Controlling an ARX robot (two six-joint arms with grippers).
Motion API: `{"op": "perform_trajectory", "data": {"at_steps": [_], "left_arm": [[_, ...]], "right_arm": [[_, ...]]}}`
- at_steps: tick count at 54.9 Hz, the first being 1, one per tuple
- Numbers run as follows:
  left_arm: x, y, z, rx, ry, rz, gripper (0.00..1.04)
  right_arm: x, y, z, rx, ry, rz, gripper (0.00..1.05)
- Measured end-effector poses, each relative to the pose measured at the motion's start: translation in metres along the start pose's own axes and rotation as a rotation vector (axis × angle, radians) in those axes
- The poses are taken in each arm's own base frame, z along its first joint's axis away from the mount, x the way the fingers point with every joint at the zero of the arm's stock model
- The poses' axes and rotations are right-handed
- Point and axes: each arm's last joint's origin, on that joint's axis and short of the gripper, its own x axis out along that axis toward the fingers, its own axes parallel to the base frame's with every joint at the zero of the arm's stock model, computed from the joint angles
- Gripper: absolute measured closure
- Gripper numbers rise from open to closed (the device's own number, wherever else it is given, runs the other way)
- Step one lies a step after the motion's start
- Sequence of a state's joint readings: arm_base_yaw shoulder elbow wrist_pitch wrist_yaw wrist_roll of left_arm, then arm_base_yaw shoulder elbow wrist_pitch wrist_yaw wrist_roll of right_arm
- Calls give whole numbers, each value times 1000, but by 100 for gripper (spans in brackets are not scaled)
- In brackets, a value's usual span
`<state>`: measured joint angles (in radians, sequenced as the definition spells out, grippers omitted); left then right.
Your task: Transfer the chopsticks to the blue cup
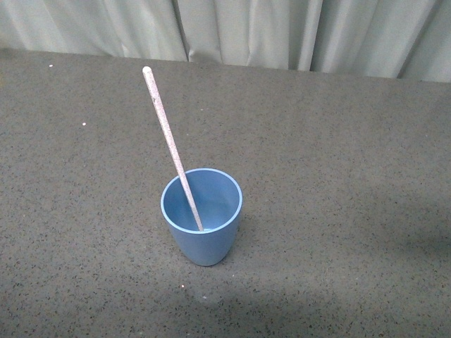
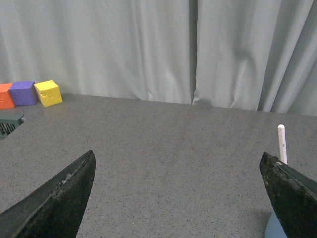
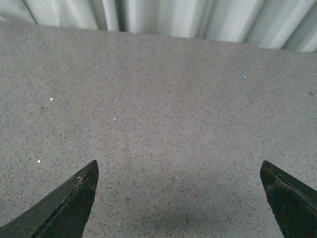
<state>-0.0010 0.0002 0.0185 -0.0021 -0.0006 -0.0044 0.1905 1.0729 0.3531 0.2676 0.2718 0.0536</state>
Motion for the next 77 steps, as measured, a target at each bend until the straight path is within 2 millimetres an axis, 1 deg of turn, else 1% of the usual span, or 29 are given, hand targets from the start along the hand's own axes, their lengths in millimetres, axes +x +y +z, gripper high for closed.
{"op": "perform_trajectory", "data": {"at_steps": [1, 2, 5, 8, 10, 13, 19, 25, 26, 29, 35, 48, 77], "left_arm": [[0, 0, 0, 0, 0, 0, 7], [0, 0, 0, 0, 0, 0, 7], [0, 0, 0, 0, 0, 0, 7], [0, 0, 0, 0, 0, 0, 7], [0, 0, 0, 0, 0, -1, 7], [0, 0, 0, 0, 0, -1, 7], [0, 0, 0, 0, 0, 0, 7], [0, 0, 0, 0, 0, -1, 7], [0, 0, 0, 0, 0, -1, 7], [0, 0, 0, 0, 0, -1, 7], [0, 0, 0, 0, 0, 0, 7], [0, 0, 0, 0, 0, -1, 7], [0, 0, 0, 0, 0, -1, 7]], "right_arm": [[-4, -1, -1, 13, -21, -10, 10], [-7, -2, -2, 24, -67, 6, 12], [-18, -5, -7, 48, -250, 76, 23], [-24, -8, -9, 56, -343, 98, 30], [-29, -11, -9, 62, -404, 100, 37], [-33, -14, -10, 62, -428, 98, 44], [-40, -20, -21, 54, -424, 97, 69], [-45, -25, -26, 49, -426, 110, 91], [-46, -29, -27, 48, -427, 116, 96], [-47, -33, -32, 49, -438, 98, 104], [-50, -35, -42, 51, -422, 94, 104], [-60, -36, -42, 53, -440, 93, 104], [-73, -37, -47, 52, -446, 93, 104]]}}
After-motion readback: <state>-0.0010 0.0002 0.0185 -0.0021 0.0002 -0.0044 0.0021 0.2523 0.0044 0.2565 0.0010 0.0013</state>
